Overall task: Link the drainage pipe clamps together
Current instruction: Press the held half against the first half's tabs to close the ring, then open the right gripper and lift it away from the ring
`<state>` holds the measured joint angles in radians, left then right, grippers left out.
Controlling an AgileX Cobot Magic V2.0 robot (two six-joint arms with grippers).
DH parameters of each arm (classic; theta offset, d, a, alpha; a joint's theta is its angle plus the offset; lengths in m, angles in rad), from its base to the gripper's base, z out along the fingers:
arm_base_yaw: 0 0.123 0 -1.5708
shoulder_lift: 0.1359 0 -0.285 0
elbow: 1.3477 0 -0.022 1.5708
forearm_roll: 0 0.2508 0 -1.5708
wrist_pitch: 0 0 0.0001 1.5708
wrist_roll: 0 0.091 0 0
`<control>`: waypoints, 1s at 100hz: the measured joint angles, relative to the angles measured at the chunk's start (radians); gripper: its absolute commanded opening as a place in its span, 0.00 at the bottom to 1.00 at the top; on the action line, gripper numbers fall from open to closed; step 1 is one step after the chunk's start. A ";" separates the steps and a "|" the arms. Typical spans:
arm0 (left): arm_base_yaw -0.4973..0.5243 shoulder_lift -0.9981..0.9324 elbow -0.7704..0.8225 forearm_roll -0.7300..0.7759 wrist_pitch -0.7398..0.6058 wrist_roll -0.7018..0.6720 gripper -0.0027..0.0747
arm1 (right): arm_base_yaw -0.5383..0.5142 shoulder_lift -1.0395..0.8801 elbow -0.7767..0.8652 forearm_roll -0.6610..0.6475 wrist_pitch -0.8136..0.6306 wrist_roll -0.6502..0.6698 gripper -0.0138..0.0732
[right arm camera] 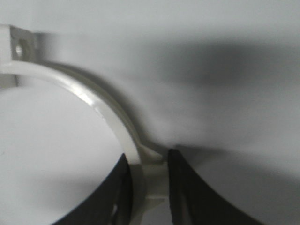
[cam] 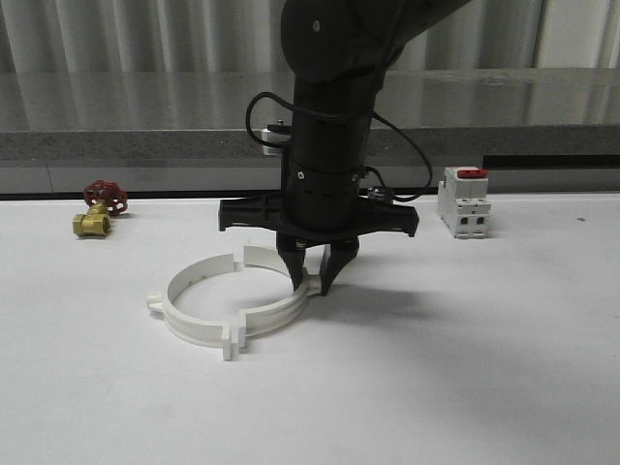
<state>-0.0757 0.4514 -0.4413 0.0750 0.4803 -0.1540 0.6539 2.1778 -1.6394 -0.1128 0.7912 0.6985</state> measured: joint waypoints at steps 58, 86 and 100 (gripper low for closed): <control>0.000 0.000 0.000 0.000 0.000 0.000 0.01 | 0.006 0.000 -0.008 0.033 0.000 -0.006 0.70; 0.000 0.000 0.000 0.000 0.000 0.000 0.01 | 0.006 -0.004 -0.018 0.005 0.033 -0.008 0.70; 0.000 0.000 0.000 0.000 0.000 0.000 0.01 | 0.002 -0.066 -0.019 -0.046 0.046 -0.038 0.70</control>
<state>-0.0757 0.4514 -0.4413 0.0750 0.4803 -0.1540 0.6562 2.1115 -1.6585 -0.1591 0.8376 0.6608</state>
